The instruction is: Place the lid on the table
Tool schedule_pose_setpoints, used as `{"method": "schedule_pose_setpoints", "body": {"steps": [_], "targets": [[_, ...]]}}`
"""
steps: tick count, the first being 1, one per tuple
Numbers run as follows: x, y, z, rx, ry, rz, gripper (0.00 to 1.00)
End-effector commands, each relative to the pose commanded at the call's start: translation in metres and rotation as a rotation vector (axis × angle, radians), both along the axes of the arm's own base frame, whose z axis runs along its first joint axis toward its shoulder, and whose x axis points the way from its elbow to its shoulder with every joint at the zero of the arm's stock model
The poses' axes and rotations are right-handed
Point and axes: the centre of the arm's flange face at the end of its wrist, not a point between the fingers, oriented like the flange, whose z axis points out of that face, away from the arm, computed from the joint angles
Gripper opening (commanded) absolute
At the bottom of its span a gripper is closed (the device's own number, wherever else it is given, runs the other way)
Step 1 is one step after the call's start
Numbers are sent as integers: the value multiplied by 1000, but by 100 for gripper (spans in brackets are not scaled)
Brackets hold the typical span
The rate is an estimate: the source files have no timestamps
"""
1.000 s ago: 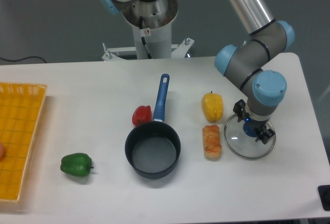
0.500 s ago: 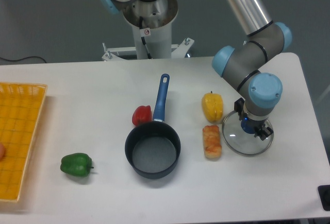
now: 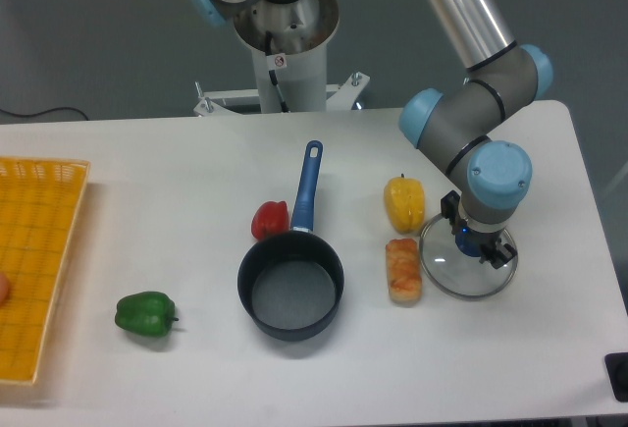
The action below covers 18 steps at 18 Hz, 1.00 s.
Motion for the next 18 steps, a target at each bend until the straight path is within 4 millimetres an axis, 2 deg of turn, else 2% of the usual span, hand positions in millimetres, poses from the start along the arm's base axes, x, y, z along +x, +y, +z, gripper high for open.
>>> {"method": "schedule_pose_setpoints", "body": {"steps": [3,7,18], "targets": [[0,2,1,3,3,5,59],[-2,5,20,65,10,5,58],[-5,4,45,92,44,10,60]]}}
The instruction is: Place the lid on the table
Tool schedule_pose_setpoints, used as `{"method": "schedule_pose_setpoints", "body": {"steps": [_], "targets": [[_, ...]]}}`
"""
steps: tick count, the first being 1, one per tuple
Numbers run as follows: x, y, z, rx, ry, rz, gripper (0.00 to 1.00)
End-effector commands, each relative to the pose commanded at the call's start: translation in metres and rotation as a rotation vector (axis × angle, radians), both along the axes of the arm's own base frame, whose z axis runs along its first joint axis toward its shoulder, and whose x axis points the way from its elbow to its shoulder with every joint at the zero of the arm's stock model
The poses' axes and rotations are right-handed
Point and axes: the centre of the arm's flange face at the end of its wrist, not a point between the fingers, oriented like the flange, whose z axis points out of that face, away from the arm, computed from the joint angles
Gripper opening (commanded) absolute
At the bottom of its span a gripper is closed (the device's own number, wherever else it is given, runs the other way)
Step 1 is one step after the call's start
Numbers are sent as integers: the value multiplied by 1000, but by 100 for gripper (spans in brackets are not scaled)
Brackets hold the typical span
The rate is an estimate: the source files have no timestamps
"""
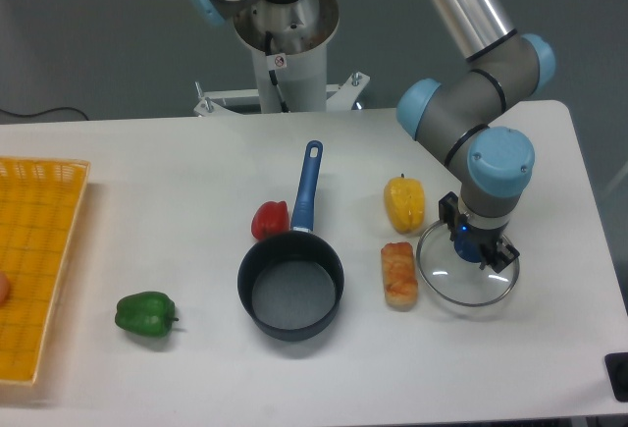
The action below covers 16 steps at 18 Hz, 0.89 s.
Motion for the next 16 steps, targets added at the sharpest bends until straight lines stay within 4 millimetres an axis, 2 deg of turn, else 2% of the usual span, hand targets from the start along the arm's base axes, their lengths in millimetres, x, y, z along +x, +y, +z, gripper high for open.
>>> {"method": "schedule_pose_setpoints", "body": {"steps": [16], "targets": [[-3,0,20,17,29,20,61]]}}
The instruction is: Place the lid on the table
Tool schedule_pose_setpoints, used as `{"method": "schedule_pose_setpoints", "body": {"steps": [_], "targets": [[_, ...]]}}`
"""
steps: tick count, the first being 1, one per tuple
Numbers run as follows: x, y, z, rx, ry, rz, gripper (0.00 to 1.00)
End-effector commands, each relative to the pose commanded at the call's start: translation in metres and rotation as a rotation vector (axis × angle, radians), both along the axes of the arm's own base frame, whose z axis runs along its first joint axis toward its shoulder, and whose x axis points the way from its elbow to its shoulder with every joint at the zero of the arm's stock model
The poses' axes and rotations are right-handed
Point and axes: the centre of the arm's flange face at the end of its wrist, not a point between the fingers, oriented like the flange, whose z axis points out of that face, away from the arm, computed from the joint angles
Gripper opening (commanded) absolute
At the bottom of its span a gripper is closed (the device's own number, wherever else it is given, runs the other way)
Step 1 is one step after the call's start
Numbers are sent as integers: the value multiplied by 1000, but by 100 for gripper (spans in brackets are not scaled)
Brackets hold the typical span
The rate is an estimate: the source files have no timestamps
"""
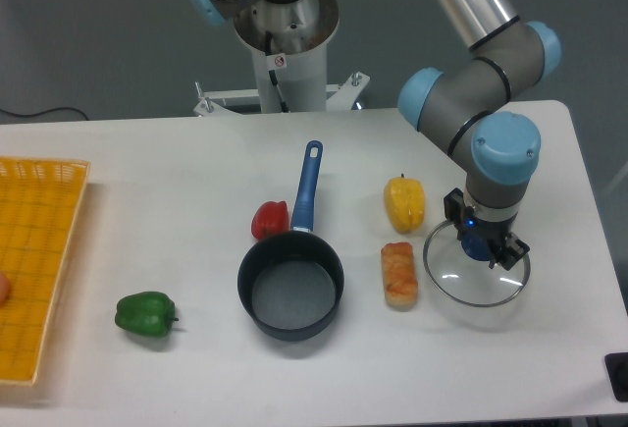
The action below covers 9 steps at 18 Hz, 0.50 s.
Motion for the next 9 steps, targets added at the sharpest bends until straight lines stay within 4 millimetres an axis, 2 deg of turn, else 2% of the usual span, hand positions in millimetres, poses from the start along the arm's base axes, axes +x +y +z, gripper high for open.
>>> {"method": "schedule_pose_setpoints", "body": {"steps": [9], "targets": [[-2,-5,4,-2,3,8,61]]}}
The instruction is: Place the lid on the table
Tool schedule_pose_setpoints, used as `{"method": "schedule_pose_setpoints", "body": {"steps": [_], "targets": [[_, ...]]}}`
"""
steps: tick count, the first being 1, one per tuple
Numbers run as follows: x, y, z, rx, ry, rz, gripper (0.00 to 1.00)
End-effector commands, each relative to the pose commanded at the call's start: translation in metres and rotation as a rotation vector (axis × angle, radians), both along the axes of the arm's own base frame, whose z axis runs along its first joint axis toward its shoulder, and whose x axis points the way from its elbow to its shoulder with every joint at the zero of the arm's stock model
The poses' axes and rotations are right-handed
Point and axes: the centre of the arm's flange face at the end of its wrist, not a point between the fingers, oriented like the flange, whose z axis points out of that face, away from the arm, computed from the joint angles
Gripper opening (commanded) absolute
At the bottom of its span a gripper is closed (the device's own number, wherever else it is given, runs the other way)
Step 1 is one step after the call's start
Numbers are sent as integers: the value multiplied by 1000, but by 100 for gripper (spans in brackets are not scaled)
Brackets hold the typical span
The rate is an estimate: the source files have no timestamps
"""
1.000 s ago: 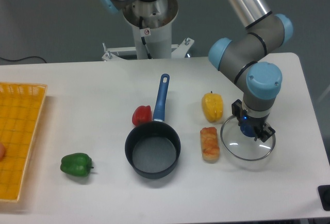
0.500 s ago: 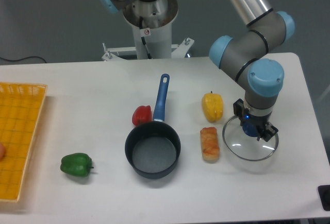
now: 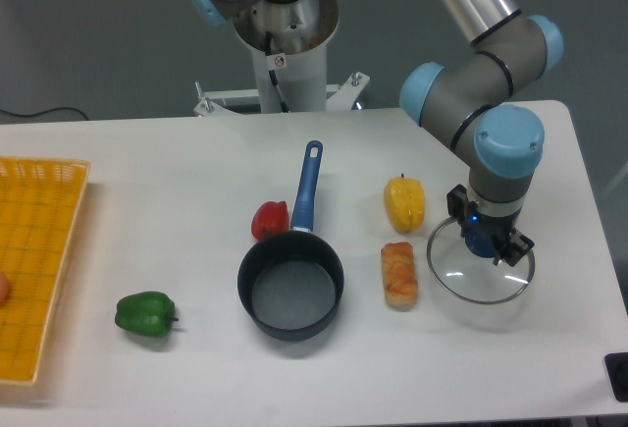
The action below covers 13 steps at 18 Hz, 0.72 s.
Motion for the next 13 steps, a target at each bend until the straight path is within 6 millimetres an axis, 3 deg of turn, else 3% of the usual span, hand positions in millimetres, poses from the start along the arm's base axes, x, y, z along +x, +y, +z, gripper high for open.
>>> {"method": "schedule_pose_setpoints", "body": {"steps": [13], "targets": [[-2,1,-40,-26,-57,0,61]]}}
